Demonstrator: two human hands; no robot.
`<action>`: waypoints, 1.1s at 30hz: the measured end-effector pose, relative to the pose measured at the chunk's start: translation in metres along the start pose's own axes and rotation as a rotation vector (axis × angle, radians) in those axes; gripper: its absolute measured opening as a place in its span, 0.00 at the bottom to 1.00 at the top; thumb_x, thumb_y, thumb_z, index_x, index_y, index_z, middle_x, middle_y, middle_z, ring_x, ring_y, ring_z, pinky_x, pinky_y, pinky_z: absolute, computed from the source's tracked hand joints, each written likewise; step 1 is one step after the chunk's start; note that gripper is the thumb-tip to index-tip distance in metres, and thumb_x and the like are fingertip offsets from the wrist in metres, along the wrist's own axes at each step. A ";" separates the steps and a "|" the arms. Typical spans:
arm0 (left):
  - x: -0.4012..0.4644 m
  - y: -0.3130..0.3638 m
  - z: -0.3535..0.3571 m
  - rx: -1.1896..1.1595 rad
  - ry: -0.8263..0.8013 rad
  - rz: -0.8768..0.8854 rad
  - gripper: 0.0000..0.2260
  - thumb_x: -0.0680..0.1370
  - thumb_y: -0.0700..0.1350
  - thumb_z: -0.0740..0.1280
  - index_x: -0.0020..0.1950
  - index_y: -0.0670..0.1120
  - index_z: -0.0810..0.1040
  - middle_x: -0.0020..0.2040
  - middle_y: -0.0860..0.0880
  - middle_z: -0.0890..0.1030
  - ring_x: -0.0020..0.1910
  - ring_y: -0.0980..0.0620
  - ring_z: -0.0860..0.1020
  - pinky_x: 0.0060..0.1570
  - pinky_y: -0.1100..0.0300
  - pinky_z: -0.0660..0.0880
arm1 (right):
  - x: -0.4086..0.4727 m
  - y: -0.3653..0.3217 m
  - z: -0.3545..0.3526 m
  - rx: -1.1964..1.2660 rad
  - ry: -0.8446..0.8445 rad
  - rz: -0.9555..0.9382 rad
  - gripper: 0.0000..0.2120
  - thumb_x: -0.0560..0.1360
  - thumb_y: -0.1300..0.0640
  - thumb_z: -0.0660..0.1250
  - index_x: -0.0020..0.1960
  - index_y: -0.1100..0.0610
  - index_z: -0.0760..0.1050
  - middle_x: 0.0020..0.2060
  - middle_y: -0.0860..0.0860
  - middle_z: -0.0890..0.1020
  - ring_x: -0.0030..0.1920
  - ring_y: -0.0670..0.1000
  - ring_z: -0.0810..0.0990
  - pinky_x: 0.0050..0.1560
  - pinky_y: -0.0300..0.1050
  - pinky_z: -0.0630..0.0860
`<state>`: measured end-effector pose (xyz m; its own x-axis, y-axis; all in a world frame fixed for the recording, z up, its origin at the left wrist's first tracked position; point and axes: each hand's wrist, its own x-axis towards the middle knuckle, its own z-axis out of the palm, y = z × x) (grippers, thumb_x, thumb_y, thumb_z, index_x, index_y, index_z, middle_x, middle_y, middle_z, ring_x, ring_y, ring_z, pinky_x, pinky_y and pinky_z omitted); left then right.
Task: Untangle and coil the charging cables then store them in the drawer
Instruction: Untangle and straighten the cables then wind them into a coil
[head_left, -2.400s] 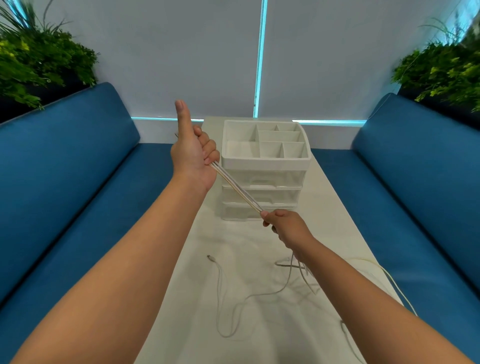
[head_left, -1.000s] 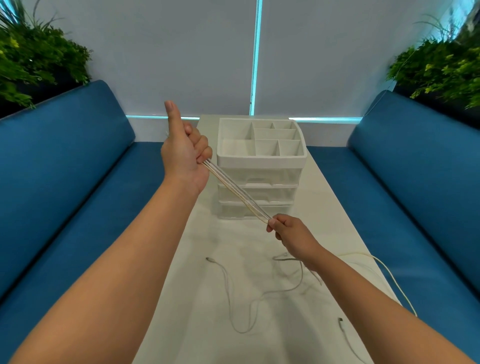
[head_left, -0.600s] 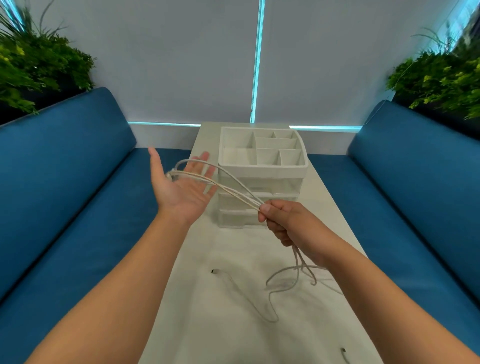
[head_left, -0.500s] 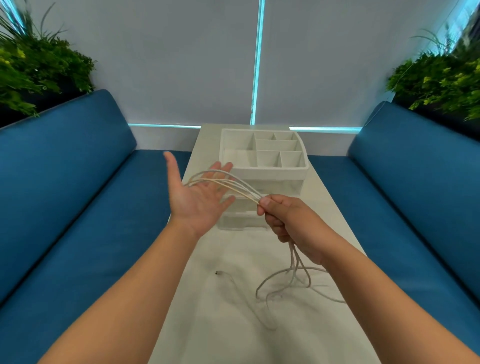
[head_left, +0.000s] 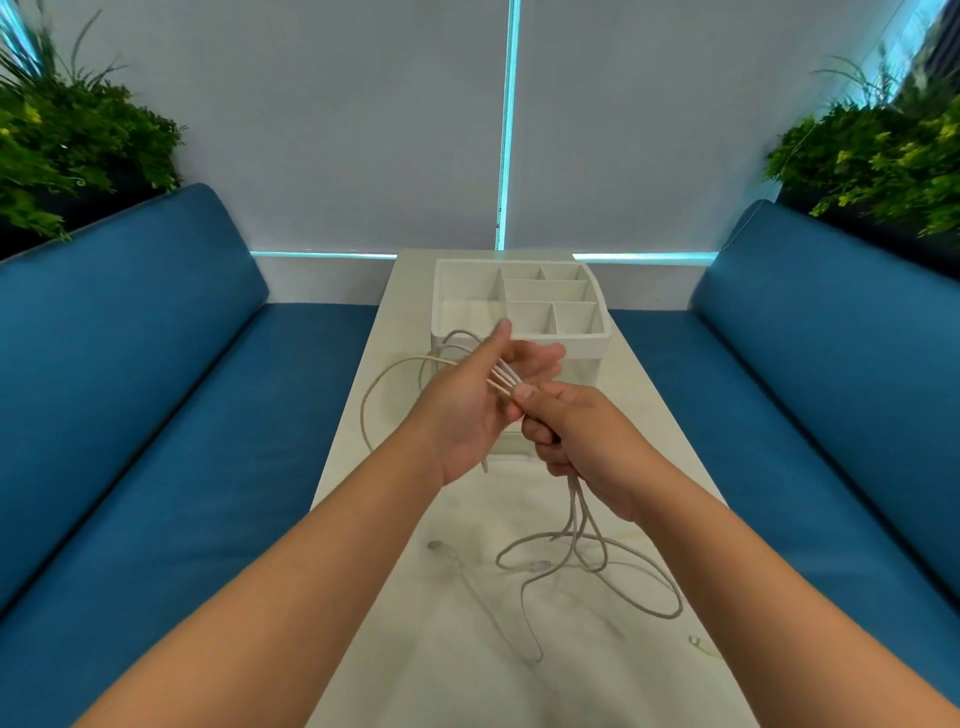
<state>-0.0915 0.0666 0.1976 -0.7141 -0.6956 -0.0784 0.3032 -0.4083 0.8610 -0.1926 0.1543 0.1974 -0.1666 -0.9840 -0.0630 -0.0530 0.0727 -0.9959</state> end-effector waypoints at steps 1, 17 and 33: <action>0.001 0.002 0.000 -0.106 0.017 0.010 0.17 0.83 0.54 0.57 0.42 0.44 0.74 0.51 0.44 0.85 0.54 0.49 0.83 0.58 0.57 0.73 | -0.001 -0.001 0.000 -0.021 -0.004 0.006 0.12 0.82 0.53 0.59 0.43 0.57 0.74 0.25 0.47 0.68 0.24 0.45 0.62 0.26 0.35 0.59; -0.002 0.002 -0.008 -0.400 0.000 0.101 0.11 0.80 0.52 0.64 0.50 0.45 0.76 0.37 0.49 0.76 0.37 0.53 0.78 0.42 0.61 0.77 | -0.008 0.016 -0.002 -0.123 0.020 -0.072 0.13 0.81 0.54 0.60 0.41 0.57 0.78 0.25 0.45 0.68 0.25 0.43 0.62 0.27 0.35 0.61; -0.013 0.001 -0.016 -0.043 -0.238 0.048 0.20 0.85 0.49 0.48 0.66 0.40 0.72 0.64 0.40 0.79 0.66 0.44 0.77 0.67 0.51 0.71 | -0.011 0.015 -0.005 -0.185 0.139 -0.012 0.20 0.75 0.47 0.70 0.39 0.65 0.79 0.27 0.53 0.81 0.27 0.50 0.79 0.33 0.40 0.77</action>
<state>-0.0722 0.0659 0.1915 -0.8251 -0.5582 0.0869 0.3634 -0.4067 0.8382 -0.1967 0.1669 0.1835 -0.2983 -0.9540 -0.0292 -0.2332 0.1025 -0.9670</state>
